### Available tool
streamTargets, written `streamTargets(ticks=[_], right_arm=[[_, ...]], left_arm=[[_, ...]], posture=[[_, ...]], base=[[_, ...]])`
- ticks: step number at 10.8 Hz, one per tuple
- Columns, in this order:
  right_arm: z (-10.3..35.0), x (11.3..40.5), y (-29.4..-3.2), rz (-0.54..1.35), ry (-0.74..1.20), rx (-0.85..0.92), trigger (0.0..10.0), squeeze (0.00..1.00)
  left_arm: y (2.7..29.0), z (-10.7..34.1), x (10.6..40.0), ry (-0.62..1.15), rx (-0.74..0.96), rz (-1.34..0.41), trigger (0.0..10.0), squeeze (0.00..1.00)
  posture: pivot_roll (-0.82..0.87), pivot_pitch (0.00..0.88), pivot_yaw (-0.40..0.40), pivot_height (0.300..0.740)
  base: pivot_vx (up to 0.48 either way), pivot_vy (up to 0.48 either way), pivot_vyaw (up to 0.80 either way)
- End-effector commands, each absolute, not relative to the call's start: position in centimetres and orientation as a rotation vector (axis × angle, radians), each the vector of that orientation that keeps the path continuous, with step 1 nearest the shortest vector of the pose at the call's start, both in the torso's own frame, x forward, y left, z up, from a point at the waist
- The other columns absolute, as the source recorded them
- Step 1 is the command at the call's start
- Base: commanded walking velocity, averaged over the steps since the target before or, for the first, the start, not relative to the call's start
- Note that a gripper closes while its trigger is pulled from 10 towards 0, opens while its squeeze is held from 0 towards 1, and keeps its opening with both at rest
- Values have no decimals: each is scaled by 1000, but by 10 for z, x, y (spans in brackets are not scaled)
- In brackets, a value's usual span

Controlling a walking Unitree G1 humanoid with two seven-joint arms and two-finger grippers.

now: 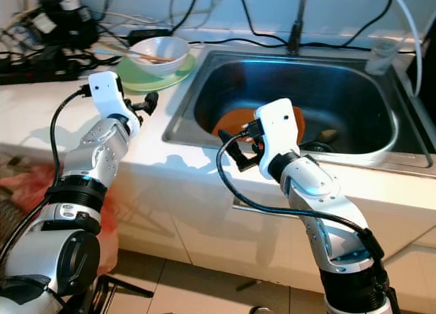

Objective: Kitchen organization

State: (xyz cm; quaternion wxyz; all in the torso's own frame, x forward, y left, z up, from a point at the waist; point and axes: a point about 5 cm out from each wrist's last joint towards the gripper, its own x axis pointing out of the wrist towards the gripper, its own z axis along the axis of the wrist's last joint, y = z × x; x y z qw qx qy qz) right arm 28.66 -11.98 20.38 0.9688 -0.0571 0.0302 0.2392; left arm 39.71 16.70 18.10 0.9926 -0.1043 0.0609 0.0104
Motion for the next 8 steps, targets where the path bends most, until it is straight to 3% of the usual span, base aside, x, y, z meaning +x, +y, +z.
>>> streamTargets(ticks=[1, 3, 5, 8], right_arm=[[204, 285, -118, 488, 63, -126, 10000, 0], [204, 283, -117, 489, 65, -120, 10000, 0], [203, 283, -116, 492, 67, -115, 10000, 0], [203, 283, -116, 492, 69, -112, 10000, 0]], left_arm=[[172, 184, 398, 112, -207, 40, 10000, 0], [173, 185, 398, 108, -206, 40, 10000, 0], [175, 185, 398, 108, -202, 40, 10000, 0], [176, 186, 398, 108, -200, 39, 10000, 0]], posture=[[-120, 0, 88, 740], [-116, 0, 88, 740], [-114, 0, 88, 740], [-113, 0, 89, 740]], base=[[0, 0, 0], [0, 0, 0], [341, 0, 0], [407, 252, 0]])
